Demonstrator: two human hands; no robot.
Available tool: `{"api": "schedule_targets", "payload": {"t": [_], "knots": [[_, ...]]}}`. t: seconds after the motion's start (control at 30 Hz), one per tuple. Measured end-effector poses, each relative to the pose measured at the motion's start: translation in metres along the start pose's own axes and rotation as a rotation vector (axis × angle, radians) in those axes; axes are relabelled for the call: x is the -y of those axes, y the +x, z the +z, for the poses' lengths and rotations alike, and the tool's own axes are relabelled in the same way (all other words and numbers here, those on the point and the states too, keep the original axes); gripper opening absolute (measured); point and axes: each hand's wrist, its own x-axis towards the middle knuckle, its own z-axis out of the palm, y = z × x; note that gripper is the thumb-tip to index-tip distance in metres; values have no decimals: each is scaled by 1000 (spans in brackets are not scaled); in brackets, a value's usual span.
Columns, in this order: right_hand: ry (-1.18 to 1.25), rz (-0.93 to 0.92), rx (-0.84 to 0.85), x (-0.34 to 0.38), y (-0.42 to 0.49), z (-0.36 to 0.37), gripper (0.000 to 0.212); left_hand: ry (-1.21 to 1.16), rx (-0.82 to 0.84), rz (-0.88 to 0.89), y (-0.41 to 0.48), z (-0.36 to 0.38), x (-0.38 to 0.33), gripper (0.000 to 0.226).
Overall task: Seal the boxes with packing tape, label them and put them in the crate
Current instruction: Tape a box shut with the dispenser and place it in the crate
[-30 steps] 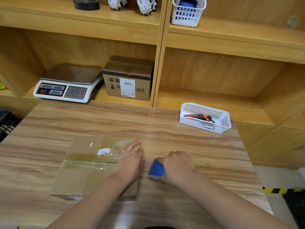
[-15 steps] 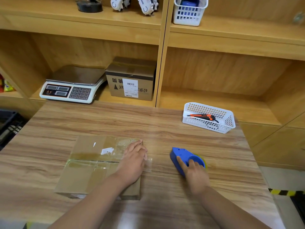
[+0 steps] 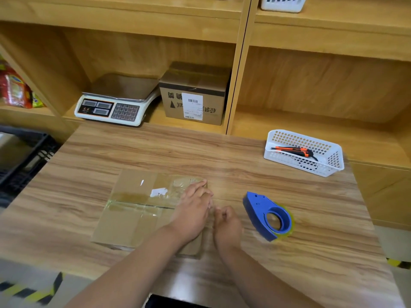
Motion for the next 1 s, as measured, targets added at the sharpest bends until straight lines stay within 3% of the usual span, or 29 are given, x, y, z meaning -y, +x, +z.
{"api": "schedule_targets", "payload": {"t": [0.17, 0.43, 0.63, 0.77, 0.8, 0.93, 1.0], "knots": [[-43, -6, -48, -7, -5, 16, 33, -68, -65, -150, -9, -5, -4, 50], [-315, -94, -13, 1, -5, 26, 16, 85, -221, -253, -50, -24, 36, 51], [-471, -266, 16, 0, -8, 32, 8, 265, -16, -31, -72, -29, 55, 65], [-607, -373, 13, 5, 7, 29, 45, 319, 133, 180, -73, -24, 59, 74], [-584, -358, 16, 10, 12, 25, 50, 321, 157, 219, -73, -24, 59, 76], [-96, -81, -85, 43, 23, 18, 42, 260, 177, 254, -71, -24, 59, 75], [-22, -3, -113, 57, 20, 26, 46, 222, 173, 260, -70, -25, 62, 72]]}}
